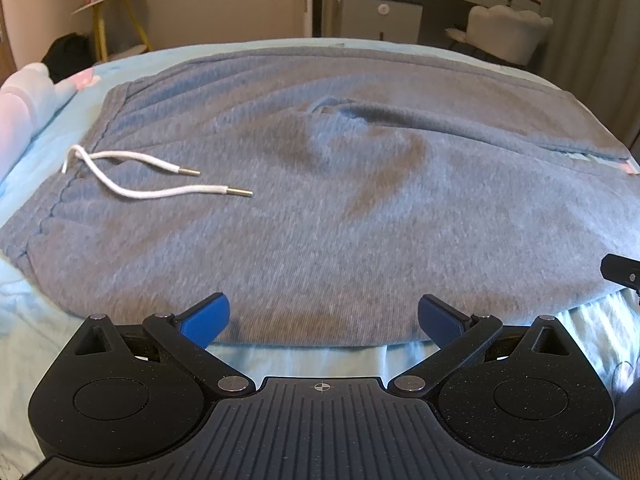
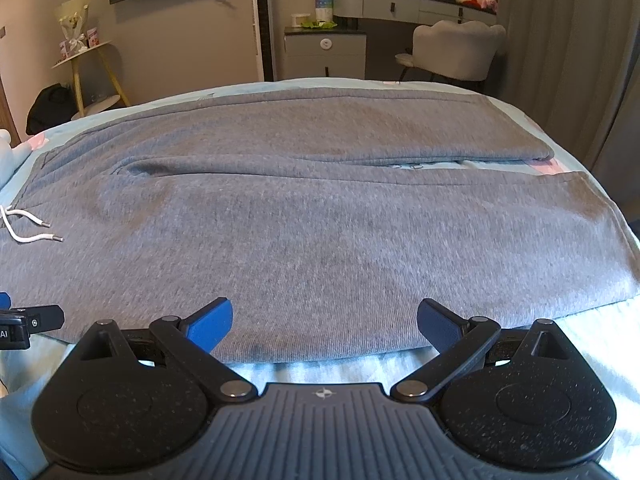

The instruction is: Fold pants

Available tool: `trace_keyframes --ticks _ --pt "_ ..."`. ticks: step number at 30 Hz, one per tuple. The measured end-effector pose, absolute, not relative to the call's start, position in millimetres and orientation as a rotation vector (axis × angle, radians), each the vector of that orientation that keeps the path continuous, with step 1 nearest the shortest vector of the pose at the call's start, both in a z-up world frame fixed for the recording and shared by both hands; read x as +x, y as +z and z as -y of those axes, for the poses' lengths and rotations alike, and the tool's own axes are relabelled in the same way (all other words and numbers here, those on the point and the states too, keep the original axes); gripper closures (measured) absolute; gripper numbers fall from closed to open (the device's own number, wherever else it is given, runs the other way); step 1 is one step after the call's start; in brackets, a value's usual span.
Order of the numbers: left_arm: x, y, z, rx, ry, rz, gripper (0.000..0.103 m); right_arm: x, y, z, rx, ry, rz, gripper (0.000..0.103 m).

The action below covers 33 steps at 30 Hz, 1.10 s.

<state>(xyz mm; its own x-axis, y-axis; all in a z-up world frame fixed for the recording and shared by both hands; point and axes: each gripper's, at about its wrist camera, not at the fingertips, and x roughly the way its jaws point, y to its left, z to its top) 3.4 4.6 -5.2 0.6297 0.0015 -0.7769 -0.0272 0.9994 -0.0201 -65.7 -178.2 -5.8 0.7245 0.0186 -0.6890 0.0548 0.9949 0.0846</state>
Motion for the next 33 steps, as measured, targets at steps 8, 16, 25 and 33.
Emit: trace_keyframes --ticks 8,16,25,33 --pt "4.0 -5.7 -6.7 -0.038 0.023 -0.897 0.000 -65.7 -6.2 178.1 0.103 -0.020 -0.762 0.004" --pt "4.5 -6.9 -7.5 -0.040 0.025 -0.904 0.000 -65.5 -7.1 179.0 0.110 -0.019 -0.762 0.004" --pt "4.8 -7.8 -8.1 -0.041 0.026 -0.908 0.000 -65.4 -7.3 178.9 0.115 -0.018 -0.765 0.004" --pt "5.2 -8.8 -8.4 -0.044 0.027 -0.915 0.000 -65.2 -8.1 180.1 0.124 -0.019 -0.769 0.004"
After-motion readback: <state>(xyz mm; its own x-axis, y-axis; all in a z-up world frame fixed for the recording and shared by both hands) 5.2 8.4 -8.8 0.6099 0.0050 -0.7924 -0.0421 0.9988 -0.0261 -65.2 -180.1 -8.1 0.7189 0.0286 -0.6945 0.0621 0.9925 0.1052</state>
